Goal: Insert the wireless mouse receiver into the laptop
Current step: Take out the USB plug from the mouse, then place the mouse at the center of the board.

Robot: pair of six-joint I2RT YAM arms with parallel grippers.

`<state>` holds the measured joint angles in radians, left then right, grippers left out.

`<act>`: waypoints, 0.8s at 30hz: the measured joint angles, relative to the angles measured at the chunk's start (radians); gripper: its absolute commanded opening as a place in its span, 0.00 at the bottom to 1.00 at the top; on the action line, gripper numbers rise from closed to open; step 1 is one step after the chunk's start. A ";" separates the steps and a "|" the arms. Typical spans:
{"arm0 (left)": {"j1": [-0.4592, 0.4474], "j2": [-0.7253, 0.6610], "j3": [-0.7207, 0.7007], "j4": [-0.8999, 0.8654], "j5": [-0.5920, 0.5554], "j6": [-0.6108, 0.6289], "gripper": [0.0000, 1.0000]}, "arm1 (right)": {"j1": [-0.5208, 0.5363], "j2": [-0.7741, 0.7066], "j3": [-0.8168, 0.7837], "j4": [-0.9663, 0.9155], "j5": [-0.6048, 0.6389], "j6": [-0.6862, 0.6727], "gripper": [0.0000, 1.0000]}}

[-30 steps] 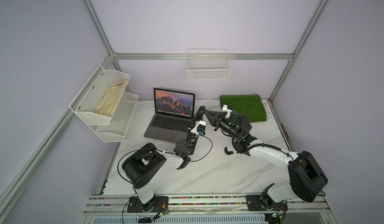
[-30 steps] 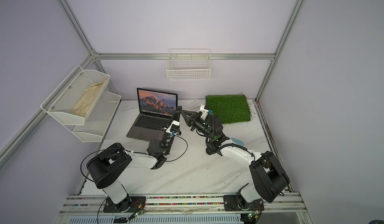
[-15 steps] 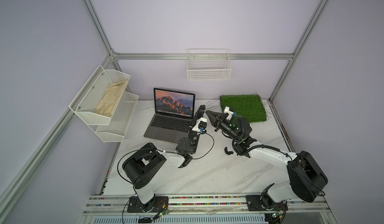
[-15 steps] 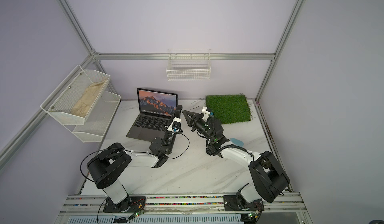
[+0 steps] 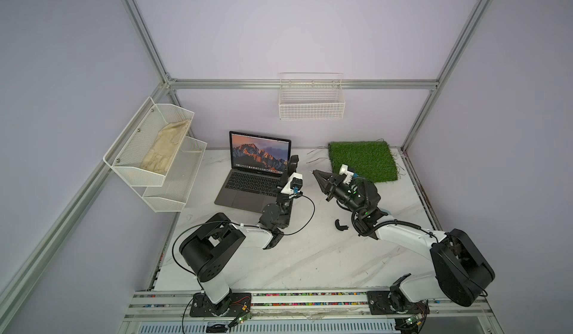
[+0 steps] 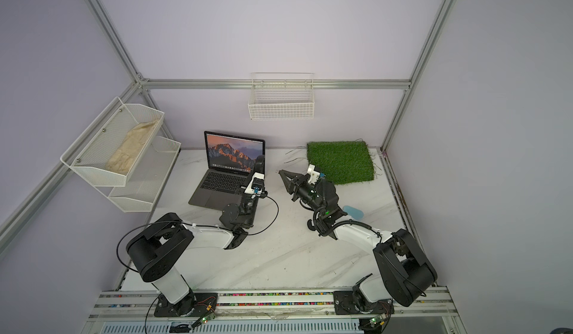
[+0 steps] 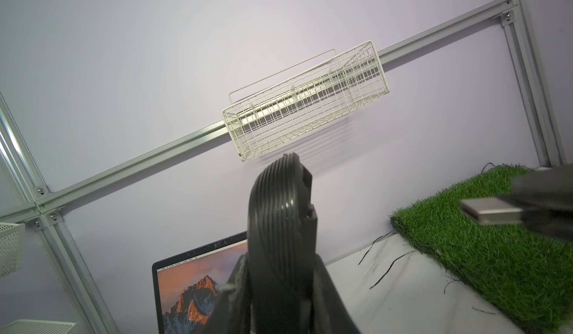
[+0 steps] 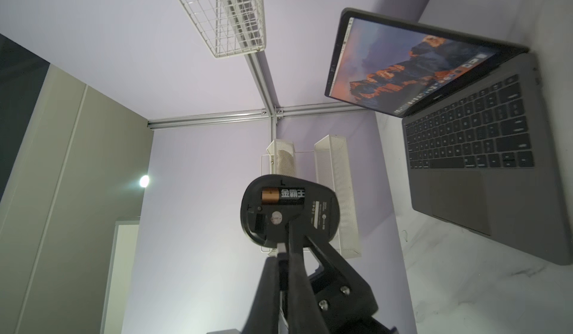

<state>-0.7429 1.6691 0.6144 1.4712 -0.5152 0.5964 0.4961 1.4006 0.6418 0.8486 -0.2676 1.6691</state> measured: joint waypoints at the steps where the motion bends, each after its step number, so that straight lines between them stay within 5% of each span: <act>1: 0.004 -0.014 -0.029 -0.002 0.024 0.010 0.00 | -0.014 -0.010 -0.023 -0.010 -0.008 -0.006 0.00; 6: -0.010 -0.120 -0.142 -0.120 0.174 0.075 0.00 | -0.083 -0.080 -0.140 -0.101 -0.043 -0.055 0.00; 14: -0.143 -0.390 -0.182 -0.573 0.306 0.280 0.02 | -0.181 -0.149 -0.222 -0.267 -0.146 -0.195 0.00; 21: -0.242 -0.399 -0.204 -0.897 0.318 0.513 0.03 | -0.213 -0.166 -0.229 -0.386 -0.193 -0.326 0.00; 24: -0.250 -0.374 -0.204 -0.973 0.322 0.595 0.13 | -0.214 -0.166 -0.229 -0.406 -0.199 -0.360 0.00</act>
<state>-0.9928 1.2953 0.4103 0.4984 -0.1936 1.1912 0.2821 1.2350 0.4129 0.4427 -0.4667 1.3087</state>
